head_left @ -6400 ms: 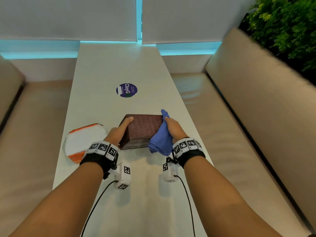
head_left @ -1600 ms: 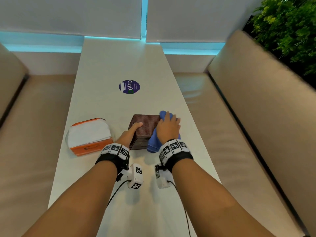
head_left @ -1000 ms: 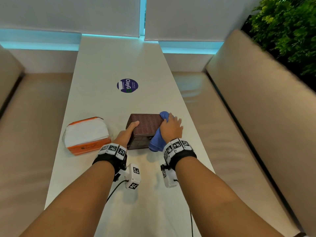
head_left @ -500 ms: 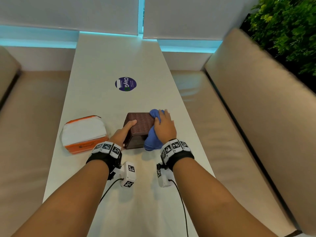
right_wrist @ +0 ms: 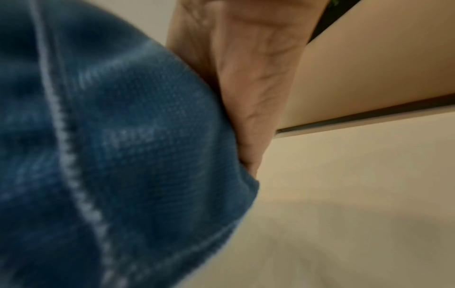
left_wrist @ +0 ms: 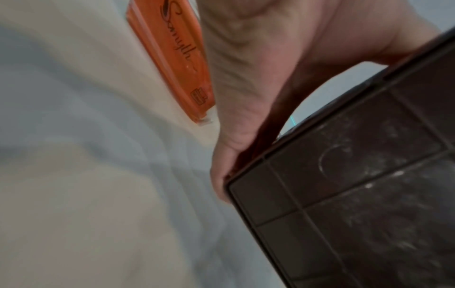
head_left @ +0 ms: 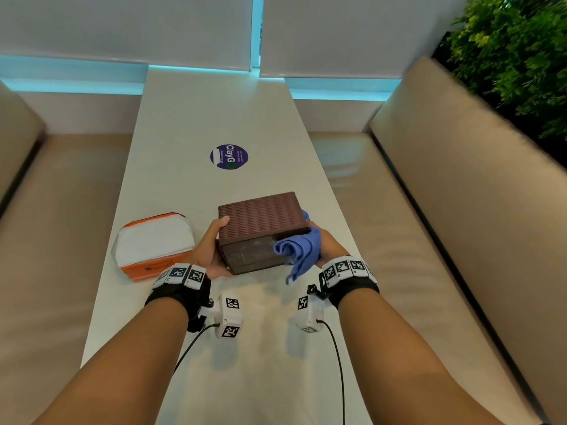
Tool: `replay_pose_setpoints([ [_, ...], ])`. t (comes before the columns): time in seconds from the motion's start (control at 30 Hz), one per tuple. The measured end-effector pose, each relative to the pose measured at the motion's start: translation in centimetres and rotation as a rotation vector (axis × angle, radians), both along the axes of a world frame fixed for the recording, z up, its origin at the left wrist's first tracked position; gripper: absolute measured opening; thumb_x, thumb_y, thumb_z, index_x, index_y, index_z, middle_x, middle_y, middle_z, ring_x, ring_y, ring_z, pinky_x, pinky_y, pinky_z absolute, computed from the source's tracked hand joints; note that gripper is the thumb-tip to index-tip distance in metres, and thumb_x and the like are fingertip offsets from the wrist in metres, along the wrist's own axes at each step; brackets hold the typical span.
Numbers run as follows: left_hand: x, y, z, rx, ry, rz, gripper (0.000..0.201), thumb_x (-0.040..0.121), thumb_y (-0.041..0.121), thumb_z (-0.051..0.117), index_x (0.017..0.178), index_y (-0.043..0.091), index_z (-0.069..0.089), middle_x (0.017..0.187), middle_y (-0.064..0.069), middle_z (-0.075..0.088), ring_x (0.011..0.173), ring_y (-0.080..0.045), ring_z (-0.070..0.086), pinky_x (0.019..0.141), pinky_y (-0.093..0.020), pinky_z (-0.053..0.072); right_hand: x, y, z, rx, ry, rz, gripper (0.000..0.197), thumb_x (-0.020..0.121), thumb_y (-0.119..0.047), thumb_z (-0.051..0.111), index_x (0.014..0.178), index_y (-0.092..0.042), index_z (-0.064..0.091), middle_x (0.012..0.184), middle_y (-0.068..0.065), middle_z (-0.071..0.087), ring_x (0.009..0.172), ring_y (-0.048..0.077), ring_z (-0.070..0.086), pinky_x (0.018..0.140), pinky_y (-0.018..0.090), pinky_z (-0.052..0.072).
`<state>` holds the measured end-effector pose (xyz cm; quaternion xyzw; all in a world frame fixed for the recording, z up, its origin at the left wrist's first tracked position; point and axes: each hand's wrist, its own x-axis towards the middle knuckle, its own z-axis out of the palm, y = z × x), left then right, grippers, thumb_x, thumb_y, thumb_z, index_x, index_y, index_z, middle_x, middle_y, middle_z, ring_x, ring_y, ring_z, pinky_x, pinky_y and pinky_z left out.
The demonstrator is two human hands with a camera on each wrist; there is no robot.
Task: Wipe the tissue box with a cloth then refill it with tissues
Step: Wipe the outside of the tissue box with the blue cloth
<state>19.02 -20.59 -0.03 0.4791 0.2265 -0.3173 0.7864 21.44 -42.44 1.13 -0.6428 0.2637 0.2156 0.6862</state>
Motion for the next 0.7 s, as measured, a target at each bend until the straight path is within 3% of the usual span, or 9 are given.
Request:
replay_pose_setpoints([
  [0.1, 0.1, 0.2, 0.7, -0.083, -0.065, -0.022, 0.051, 0.054, 0.064, 0.07, 0.089, 0.026, 0.077, 0.089, -0.003, 0.078, 0.084, -0.026, 0.073, 0.07, -0.043, 0.058, -0.4, -0.2, 0.0, 0.063, -0.061, 0.015, 0.037, 0.1, -0.038, 0.039, 0.129, -0.02, 0.054, 0.108, 0.01, 0.066, 0.084, 0.027, 0.058, 0.082, 0.039, 0.052],
  [0.13, 0.4, 0.2, 0.7, -0.063, -0.069, 0.0, 0.052, 0.066, 0.063, 0.063, 0.1, 0.025, 0.072, 0.094, -0.003, 0.077, 0.093, -0.028, 0.069, 0.076, -0.045, 0.055, -0.5, -0.5, 0.4, 0.053, -0.076, 0.005, 0.038, 0.1, -0.038, 0.041, 0.129, -0.018, 0.054, 0.112, 0.014, 0.064, 0.085, 0.029, 0.058, 0.085, 0.043, 0.05],
  [0.23, 1.2, 0.1, 0.8, 0.059, -0.07, 0.091, 0.046, 0.094, 0.045, 0.047, 0.128, 0.016, 0.058, 0.124, -0.007, 0.066, 0.115, -0.03, 0.058, 0.08, -0.047, 0.053, 0.2, -1.5, 1.5, 0.011, -0.108, -0.032, 0.021, 0.098, -0.028, 0.045, 0.094, -0.014, 0.061, 0.086, 0.014, 0.061, 0.072, 0.024, 0.056, 0.069, 0.035, 0.048],
  [0.3, 1.8, -0.1, 0.6, 0.133, -0.092, 0.134, 0.043, 0.096, 0.03, 0.054, 0.13, 0.004, 0.056, 0.131, -0.011, 0.06, 0.11, -0.025, 0.061, 0.071, -0.037, 0.059, 0.6, -1.8, 2.1, -0.086, -0.158, -0.001, 0.022, 0.098, -0.025, 0.044, 0.103, -0.011, 0.059, 0.09, 0.01, 0.062, 0.081, 0.023, 0.059, 0.076, 0.035, 0.05],
  [0.37, 2.0, -0.5, 0.5, 0.265, -0.11, 0.136, 0.033, 0.096, 0.018, 0.056, 0.121, -0.004, 0.059, 0.119, -0.015, 0.061, 0.088, -0.019, 0.062, 0.067, -0.03, 0.059, 0.7, -1.3, 2.5, -0.24, -0.253, 0.049, 0.03, 0.099, -0.025, 0.041, 0.121, -0.01, 0.056, 0.108, 0.009, 0.063, 0.1, 0.025, 0.059, 0.093, 0.039, 0.049],
  [0.47, 2.1, -1.4, 0.3, 0.399, -0.141, 0.043, 0.047, 0.084, 0.044, 0.07, 0.102, 0.001, 0.065, 0.108, -0.013, 0.065, 0.085, -0.022, 0.065, 0.08, -0.033, 0.058, 0.2, 0.1, 2.9, -0.467, -0.383, 0.123, 0.035, 0.099, -0.023, 0.04, 0.13, -0.01, 0.051, 0.125, 0.012, 0.059, 0.115, 0.029, 0.056, 0.103, 0.037, 0.043],
  [0.53, 2.7, -1.5, -0.9, 0.434, -0.093, -0.04, 0.095, 0.051, 0.078, 0.074, 0.112, 0.005, 0.066, 0.11, -0.012, 0.071, 0.098, -0.028, 0.069, 0.096, -0.042, 0.053, -0.3, 0.9, 2.9, -0.575, -0.447, 0.16, 0.032, 0.099, -0.02, 0.039, 0.127, -0.008, 0.051, 0.122, 0.015, 0.06, 0.112, 0.03, 0.056, 0.091, 0.028, 0.041],
  [0.6, 3.5, -1.4, -2.6, 0.42, -0.079, -0.083, 0.121, 0.031, 0.089, 0.071, 0.123, 0.01, 0.063, 0.112, -0.013, 0.071, 0.102, -0.032, 0.069, 0.099, -0.045, 0.051, -0.8, 1.6, 2.7, -0.615, -0.477, 0.165, 0.029, 0.099, -0.019, 0.038, 0.123, -0.007, 0.051, 0.116, 0.017, 0.062, 0.106, 0.032, 0.058, 0.083, 0.027, 0.04],
  [0.7, 1.8, -2.1, 0.7, 0.36, -0.074, -0.137, 0.092, 0.054, 0.085, 0.062, 0.115, 0.015, 0.065, 0.098, -0.009, 0.075, 0.091, -0.026, 0.071, 0.084, -0.04, 0.057, -0.9, 2.7, 2.5, -0.673, -0.495, 0.181, 0.032, 0.099, -0.02, 0.037, 0.128, -0.009, 0.046, 0.114, 0.02, 0.062, 0.104, 0.035, 0.059, 0.087, 0.035, 0.046],
])
